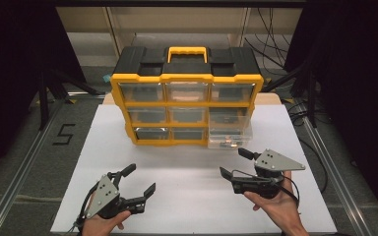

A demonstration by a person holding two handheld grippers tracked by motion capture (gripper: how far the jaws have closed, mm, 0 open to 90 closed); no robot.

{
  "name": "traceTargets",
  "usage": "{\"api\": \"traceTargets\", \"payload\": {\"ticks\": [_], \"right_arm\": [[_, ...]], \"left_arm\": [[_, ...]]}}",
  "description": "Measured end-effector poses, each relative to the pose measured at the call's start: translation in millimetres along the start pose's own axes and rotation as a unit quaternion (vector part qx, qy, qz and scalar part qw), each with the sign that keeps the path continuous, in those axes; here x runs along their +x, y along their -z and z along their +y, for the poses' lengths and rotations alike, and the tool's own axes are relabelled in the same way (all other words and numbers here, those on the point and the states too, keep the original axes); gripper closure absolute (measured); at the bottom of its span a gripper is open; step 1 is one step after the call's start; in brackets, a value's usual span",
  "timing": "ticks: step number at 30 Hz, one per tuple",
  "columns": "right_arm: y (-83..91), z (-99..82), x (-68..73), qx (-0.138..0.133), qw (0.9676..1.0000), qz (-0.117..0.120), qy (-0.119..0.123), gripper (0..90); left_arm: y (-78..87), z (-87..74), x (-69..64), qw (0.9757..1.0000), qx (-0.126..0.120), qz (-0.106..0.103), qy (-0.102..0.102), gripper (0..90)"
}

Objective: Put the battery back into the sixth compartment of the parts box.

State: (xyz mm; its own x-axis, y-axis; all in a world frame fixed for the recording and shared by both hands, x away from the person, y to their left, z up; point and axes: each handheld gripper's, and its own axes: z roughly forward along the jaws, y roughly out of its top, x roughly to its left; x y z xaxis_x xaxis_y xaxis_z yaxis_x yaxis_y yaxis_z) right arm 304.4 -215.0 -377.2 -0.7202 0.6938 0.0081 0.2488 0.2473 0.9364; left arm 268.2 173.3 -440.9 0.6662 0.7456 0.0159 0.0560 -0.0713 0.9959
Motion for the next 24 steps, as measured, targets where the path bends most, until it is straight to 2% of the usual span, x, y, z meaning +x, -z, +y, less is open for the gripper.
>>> {"api": "traceTargets", "payload": {"ticks": [5,6,12,24], "right_arm": [[-0.3,-9.8,-1.8,-0.002,1.0,-0.001,-0.007,18.8],[-1.3,-11.7,-2.1,-0.009,0.9999,0.002,-0.01,18.7],[4.0,-19.9,-5.1,-0.011,0.9998,-0.009,-0.012,18.3],[9.4,-28.9,-0.4,-0.017,0.9997,-0.004,-0.017,17.7]], "left_arm": [[0.3,0.2,0.0,1.0,-0.002,0.0,0.001,16.2],[0.3,0.2,0.0,1.0,-0.002,0.0,0.001,16.1],[0.2,0.1,0.0,1.0,-0.001,-0.001,0.0,16.2],[-0.2,-0.2,-0.3,1.0,0.0,-0.002,0.0,16.1]]}}
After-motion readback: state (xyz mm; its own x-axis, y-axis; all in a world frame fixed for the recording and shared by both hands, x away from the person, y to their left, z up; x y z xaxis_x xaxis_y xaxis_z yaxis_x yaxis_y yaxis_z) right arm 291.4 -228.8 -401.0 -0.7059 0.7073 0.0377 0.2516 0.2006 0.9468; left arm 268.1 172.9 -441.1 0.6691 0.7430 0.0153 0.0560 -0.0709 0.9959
